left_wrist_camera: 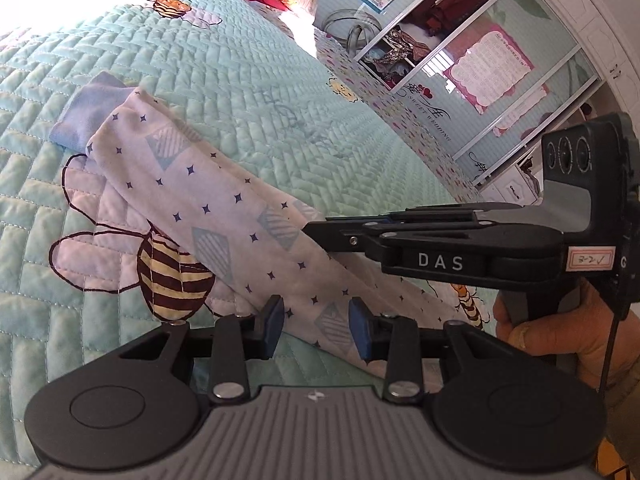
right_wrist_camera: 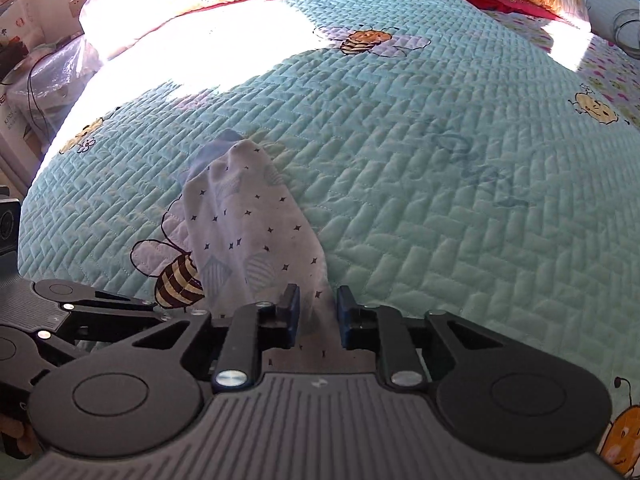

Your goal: Fold clothes

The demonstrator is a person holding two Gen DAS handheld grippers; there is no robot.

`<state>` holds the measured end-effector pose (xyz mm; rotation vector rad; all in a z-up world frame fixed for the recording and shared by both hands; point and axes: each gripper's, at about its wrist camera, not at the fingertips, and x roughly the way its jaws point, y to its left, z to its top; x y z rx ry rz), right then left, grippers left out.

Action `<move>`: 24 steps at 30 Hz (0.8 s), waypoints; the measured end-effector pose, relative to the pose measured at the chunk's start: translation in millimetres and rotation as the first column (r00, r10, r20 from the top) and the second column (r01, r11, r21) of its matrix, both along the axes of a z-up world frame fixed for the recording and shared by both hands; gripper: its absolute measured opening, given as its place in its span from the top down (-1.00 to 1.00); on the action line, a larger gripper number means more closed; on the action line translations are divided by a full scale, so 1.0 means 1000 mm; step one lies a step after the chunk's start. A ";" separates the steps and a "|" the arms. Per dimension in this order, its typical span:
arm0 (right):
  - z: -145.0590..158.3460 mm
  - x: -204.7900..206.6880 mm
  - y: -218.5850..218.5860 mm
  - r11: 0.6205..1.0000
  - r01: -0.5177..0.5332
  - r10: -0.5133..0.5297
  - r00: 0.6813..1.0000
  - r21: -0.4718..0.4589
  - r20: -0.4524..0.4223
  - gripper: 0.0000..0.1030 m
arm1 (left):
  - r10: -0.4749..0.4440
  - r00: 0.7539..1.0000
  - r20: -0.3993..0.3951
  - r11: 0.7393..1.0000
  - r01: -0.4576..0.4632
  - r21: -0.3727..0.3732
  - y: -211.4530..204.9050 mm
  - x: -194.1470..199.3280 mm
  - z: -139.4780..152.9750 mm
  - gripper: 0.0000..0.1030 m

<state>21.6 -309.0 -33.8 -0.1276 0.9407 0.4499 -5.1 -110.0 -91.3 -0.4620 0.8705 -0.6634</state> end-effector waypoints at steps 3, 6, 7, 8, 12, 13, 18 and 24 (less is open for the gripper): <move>0.006 0.006 -0.003 0.996 0.066 -0.062 0.996 -0.052 0.070 0.96 | 0.000 1.000 -0.004 1.000 0.000 -0.005 0.001 0.000 0.000 0.25; 0.002 0.016 -0.004 0.988 0.101 -0.090 0.991 -0.117 0.097 0.96 | -0.001 1.000 -0.010 1.000 0.000 -0.013 0.002 0.002 -0.002 0.25; -0.002 0.018 -0.001 0.984 0.097 -0.082 0.991 -0.151 0.103 0.96 | -0.001 1.000 -0.011 1.000 0.001 -0.013 0.002 0.002 -0.002 0.25; -0.005 0.020 -0.001 0.984 0.103 -0.088 0.991 -0.148 0.105 0.96 | -0.002 1.000 -0.011 1.000 0.002 -0.013 0.002 0.002 -0.002 0.25; 0.003 0.015 -0.021 0.985 0.175 -0.174 0.978 0.005 0.115 0.85 | -0.001 1.000 -0.024 1.000 0.000 -0.028 0.003 0.005 -0.003 0.25; 0.009 0.011 -0.029 0.978 0.202 -0.208 0.971 0.062 0.121 0.69 | -0.001 1.000 -0.028 0.999 0.000 -0.033 0.003 0.005 -0.003 0.25; 0.025 -0.022 -0.074 0.946 0.309 -0.319 0.940 0.095 0.120 0.54 | -0.002 1.000 -0.029 0.999 0.000 -0.037 0.003 0.006 -0.004 0.26; 0.010 -0.056 -0.105 0.966 0.258 -0.258 0.965 0.004 0.050 0.54 | 0.000 1.000 -0.013 0.999 0.000 -0.035 0.003 0.005 -0.007 0.26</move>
